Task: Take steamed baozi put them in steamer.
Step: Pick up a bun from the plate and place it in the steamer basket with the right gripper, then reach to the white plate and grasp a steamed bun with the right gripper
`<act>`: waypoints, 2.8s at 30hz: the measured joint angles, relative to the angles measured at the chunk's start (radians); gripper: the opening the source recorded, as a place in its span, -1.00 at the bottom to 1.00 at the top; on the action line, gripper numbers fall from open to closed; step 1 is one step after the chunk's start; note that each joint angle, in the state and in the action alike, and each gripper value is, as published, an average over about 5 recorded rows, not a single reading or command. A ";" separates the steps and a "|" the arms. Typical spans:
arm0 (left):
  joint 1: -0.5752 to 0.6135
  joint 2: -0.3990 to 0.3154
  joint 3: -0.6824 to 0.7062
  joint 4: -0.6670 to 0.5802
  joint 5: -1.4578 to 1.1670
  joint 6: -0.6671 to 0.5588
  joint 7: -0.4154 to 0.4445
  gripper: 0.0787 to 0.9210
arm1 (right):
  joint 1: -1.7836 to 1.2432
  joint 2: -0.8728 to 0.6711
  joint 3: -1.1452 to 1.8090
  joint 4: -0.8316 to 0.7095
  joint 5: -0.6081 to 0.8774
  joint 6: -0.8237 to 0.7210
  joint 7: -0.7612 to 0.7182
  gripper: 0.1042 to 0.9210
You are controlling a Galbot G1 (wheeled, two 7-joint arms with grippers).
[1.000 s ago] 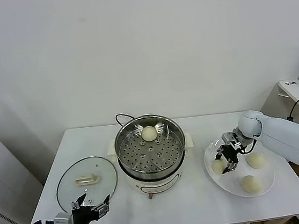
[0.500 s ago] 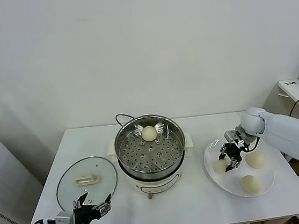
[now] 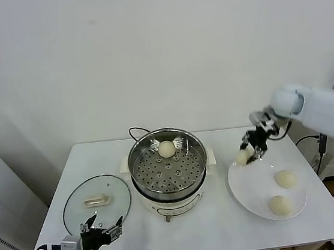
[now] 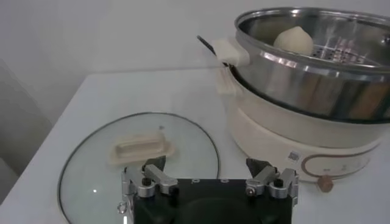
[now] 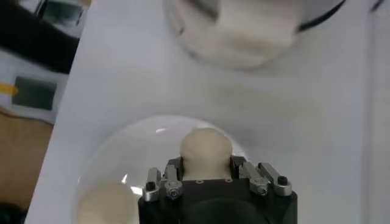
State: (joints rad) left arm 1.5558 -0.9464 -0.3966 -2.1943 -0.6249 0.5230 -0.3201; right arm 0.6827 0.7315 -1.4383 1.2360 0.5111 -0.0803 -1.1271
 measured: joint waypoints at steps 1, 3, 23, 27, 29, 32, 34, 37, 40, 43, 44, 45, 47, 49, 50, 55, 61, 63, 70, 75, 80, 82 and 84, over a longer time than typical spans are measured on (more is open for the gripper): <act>0.000 0.000 0.000 0.000 0.000 0.000 0.000 0.77 | 0.023 0.010 -0.013 0.004 0.026 -0.012 0.003 -0.09; 0.002 0.000 0.000 -0.001 0.000 0.000 0.000 0.77 | 0.063 0.031 -0.035 0.012 0.079 -0.036 0.012 -0.09; 0.028 -0.013 -0.022 -0.013 0.009 -0.012 0.002 0.77 | 0.123 0.325 -0.068 0.009 0.475 -0.262 0.210 -0.09; 0.032 -0.015 -0.027 -0.013 0.011 -0.014 0.002 0.77 | 0.086 0.390 -0.059 -0.011 0.510 -0.287 0.250 -0.09; 0.032 -0.016 -0.028 -0.013 0.011 -0.015 0.002 0.77 | 0.065 0.419 -0.055 -0.020 0.521 -0.298 0.269 -0.09; 0.033 -0.016 -0.030 -0.014 0.011 -0.016 0.002 0.77 | 0.034 0.456 -0.050 -0.032 0.530 -0.313 0.293 -0.09; 0.034 -0.016 -0.030 -0.014 0.011 -0.016 0.002 0.77 | 0.013 0.476 -0.047 -0.040 0.532 -0.320 0.306 -0.09; 0.036 -0.016 -0.031 -0.013 0.011 -0.017 0.002 0.77 | -0.016 0.503 -0.045 -0.053 0.530 -0.328 0.321 -0.09; 0.035 -0.015 -0.031 -0.011 0.010 -0.018 0.003 0.77 | -0.043 0.523 -0.042 -0.066 0.523 -0.335 0.332 -0.09; 0.033 -0.015 -0.030 -0.010 0.010 -0.018 0.003 0.77 | -0.065 0.535 -0.040 -0.076 0.513 -0.341 0.340 -0.09; 0.032 -0.015 -0.030 -0.010 0.009 -0.018 0.003 0.77 | -0.072 0.539 -0.039 -0.079 0.509 -0.343 0.343 -0.09; 0.032 -0.015 -0.030 -0.009 0.009 -0.018 0.004 0.77 | -0.079 0.543 -0.038 -0.083 0.505 -0.344 0.346 -0.09; 0.031 -0.014 -0.029 -0.006 0.009 -0.018 0.004 0.77 | -0.092 0.550 -0.035 -0.090 0.498 -0.345 0.353 -0.09; 0.030 -0.014 -0.028 -0.004 0.009 -0.018 0.004 0.77 | -0.104 0.556 -0.031 -0.097 0.491 -0.346 0.359 -0.09; 0.029 -0.015 -0.027 -0.003 0.009 -0.018 0.004 0.77 | -0.109 0.560 -0.030 -0.100 0.488 -0.346 0.361 -0.09; 0.024 -0.016 -0.025 -0.001 0.009 -0.018 0.004 0.77 | -0.137 0.578 -0.022 -0.118 0.471 -0.348 0.371 -0.09; 0.023 -0.015 -0.025 -0.001 0.008 -0.018 0.004 0.77 | -0.160 0.590 -0.018 -0.131 0.450 -0.347 0.380 0.06; 0.025 -0.015 -0.026 -0.001 0.008 -0.019 0.004 0.77 | -0.165 0.591 -0.016 -0.133 0.447 -0.348 0.382 0.16; 0.032 -0.014 -0.033 -0.001 0.008 -0.023 0.004 0.77 | -0.162 0.585 -0.004 -0.132 0.441 -0.343 0.387 0.60; 0.038 -0.016 -0.037 -0.002 0.009 -0.024 0.004 0.77 | -0.126 0.560 -0.010 -0.113 0.438 -0.335 0.361 0.75; 0.034 -0.014 -0.038 -0.003 0.010 -0.024 0.004 0.77 | -0.056 0.503 -0.028 -0.084 0.412 -0.312 0.297 0.76; 0.033 -0.013 -0.037 -0.005 0.012 -0.024 0.004 0.77 | -0.022 0.469 -0.042 -0.068 0.398 -0.300 0.265 0.76; 0.033 -0.013 -0.036 -0.009 0.013 -0.023 0.003 0.77 | 0.013 0.429 -0.058 -0.048 0.384 -0.288 0.235 0.76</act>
State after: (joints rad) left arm 1.5889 -0.9595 -0.4330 -2.2035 -0.6119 0.4995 -0.3167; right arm 0.6956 1.1608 -1.4963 1.1882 0.8953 -0.3687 -0.8917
